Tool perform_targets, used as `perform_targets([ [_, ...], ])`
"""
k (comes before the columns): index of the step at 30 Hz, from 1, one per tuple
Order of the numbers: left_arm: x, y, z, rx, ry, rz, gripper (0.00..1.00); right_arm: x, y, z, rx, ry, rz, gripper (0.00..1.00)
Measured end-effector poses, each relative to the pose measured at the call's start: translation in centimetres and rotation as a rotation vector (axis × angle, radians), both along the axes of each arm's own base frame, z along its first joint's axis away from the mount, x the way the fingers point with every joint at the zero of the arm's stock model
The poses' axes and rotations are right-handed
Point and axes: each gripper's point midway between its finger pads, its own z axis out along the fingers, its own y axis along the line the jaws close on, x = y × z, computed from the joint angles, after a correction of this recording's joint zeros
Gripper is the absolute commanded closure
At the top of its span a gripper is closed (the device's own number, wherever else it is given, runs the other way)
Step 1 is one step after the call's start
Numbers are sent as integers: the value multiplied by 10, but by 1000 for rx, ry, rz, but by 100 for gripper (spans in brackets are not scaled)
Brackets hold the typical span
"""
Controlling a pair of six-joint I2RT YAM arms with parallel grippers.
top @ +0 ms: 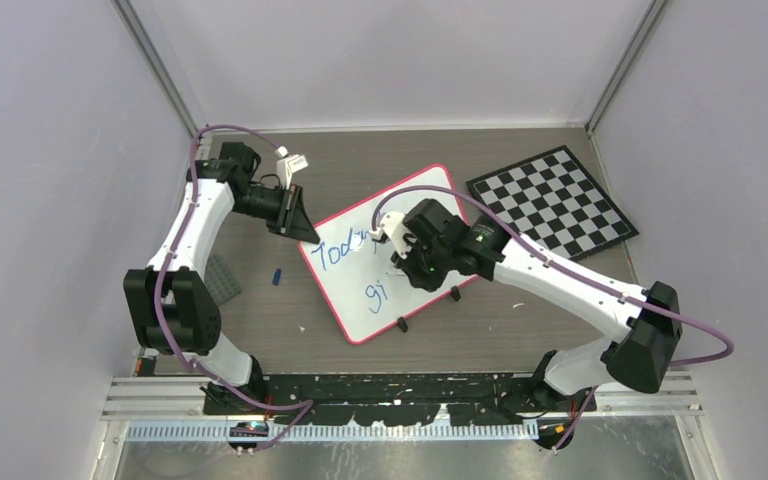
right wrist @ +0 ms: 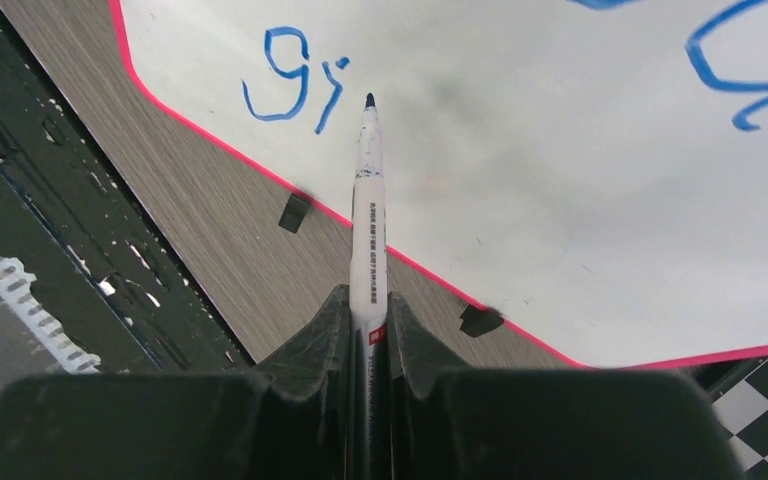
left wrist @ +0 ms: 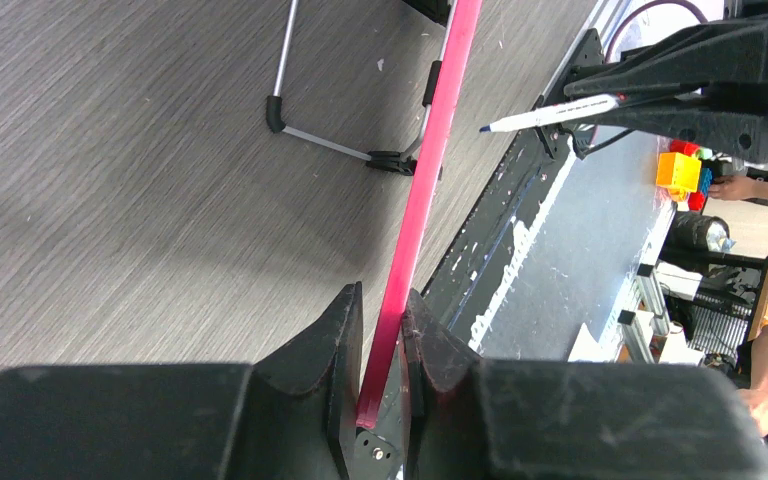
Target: Write a sentence on the whiteboard
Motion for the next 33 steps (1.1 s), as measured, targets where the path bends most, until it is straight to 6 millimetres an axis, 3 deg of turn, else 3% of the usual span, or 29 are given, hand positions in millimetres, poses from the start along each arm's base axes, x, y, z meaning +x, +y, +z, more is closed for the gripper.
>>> perform_targets([
  [6, 0, 0, 0, 0, 0, 0, 100, 2, -13, -2, 19, 27, -36, 100],
  [33, 0, -1, 0, 0, 0, -2, 100, 7, -6, -25, 17, 54, -53, 100],
])
